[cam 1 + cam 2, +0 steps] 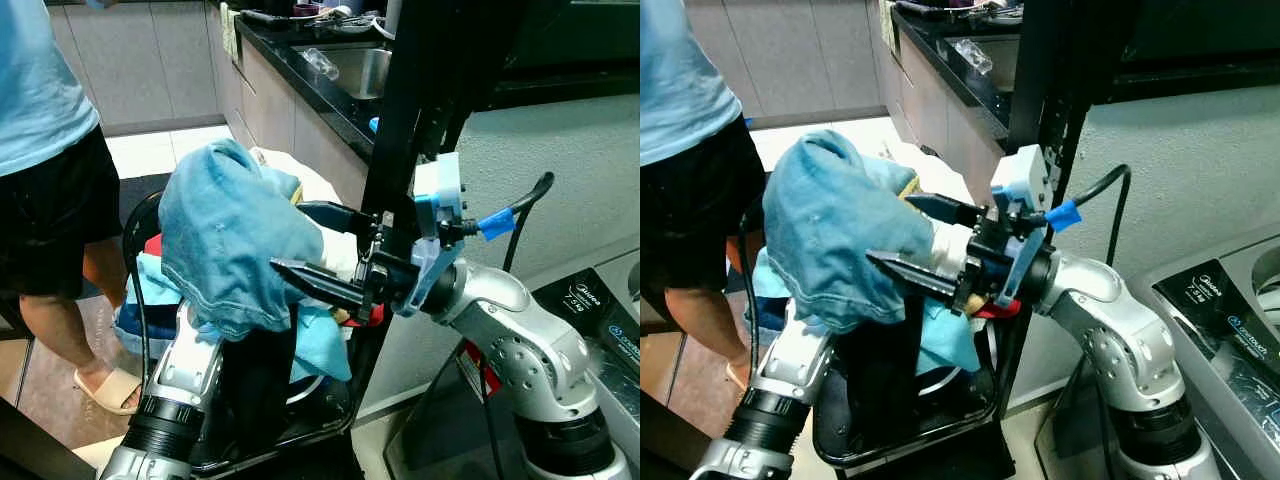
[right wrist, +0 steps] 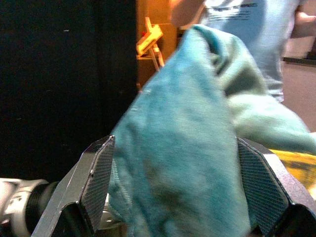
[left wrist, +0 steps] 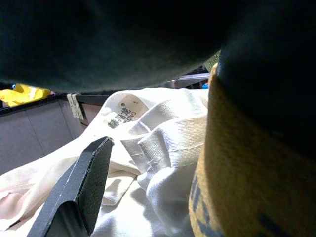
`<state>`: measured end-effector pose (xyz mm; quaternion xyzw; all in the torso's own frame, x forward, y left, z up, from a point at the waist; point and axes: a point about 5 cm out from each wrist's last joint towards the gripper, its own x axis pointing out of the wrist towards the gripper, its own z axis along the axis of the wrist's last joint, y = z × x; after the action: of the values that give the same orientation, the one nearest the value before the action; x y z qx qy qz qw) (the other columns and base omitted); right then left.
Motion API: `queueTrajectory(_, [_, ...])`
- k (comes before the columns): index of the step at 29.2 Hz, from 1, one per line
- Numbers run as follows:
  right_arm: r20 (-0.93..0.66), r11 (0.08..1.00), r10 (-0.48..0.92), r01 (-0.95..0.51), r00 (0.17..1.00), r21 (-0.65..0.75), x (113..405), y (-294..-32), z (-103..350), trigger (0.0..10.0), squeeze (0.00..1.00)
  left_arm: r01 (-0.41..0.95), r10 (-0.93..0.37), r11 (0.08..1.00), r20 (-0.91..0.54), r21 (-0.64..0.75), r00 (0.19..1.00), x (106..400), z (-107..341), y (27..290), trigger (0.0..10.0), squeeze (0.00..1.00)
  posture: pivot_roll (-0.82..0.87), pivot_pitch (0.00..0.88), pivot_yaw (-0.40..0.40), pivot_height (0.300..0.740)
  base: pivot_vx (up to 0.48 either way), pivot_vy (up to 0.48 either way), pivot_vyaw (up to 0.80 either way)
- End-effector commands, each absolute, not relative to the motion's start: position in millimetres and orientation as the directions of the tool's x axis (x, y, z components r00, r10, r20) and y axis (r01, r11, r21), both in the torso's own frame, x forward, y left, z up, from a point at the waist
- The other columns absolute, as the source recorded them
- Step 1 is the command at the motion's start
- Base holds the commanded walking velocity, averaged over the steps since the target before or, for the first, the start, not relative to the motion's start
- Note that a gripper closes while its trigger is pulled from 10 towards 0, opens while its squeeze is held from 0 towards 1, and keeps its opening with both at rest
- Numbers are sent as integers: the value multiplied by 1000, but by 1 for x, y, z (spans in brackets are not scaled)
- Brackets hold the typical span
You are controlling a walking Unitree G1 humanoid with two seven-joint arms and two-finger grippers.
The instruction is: Clothes washing
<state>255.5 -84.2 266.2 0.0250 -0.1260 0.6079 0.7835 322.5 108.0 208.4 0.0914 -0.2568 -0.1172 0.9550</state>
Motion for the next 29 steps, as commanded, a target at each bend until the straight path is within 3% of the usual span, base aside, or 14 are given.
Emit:
queueTrajectory(1, [214,219,957,-971,194,-99,250,-78,263,10000,0,211,-301,948,455,238,838,324,205,100,10000,0,84,44,-61,740,0,0,0])
queueTrajectory(7, [213,212,958,-973,190,-85,249,-73,261,9882,0,225,-316,943,459,243,830,324,208,96,10000,0,83,45,-59,740,0,0,0])
queueTrajectory(8, [213,214,958,-974,194,-79,250,-72,261,2706,0,227,-318,943,462,244,828,324,209,95,10000,0,82,45,-59,740,0,0,0])
queueTrajectory(9, [214,221,956,-972,201,-74,250,-71,261,0,0,225,-317,943,465,243,826,324,210,95,10000,0,82,44,-59,740,0,0,0])
queueTrajectory(23, [227,248,947,-967,229,-59,255,-72,262,0,0,216,-308,946,472,240,826,325,211,95,10000,0,81,42,-62,740,0,0,0])
queueTrajectory(29, [286,222,937,-974,199,-51,252,-75,270,0,0,217,-308,947,471,238,827,325,209,95,10000,0,79,36,-64,740,0,0,0])
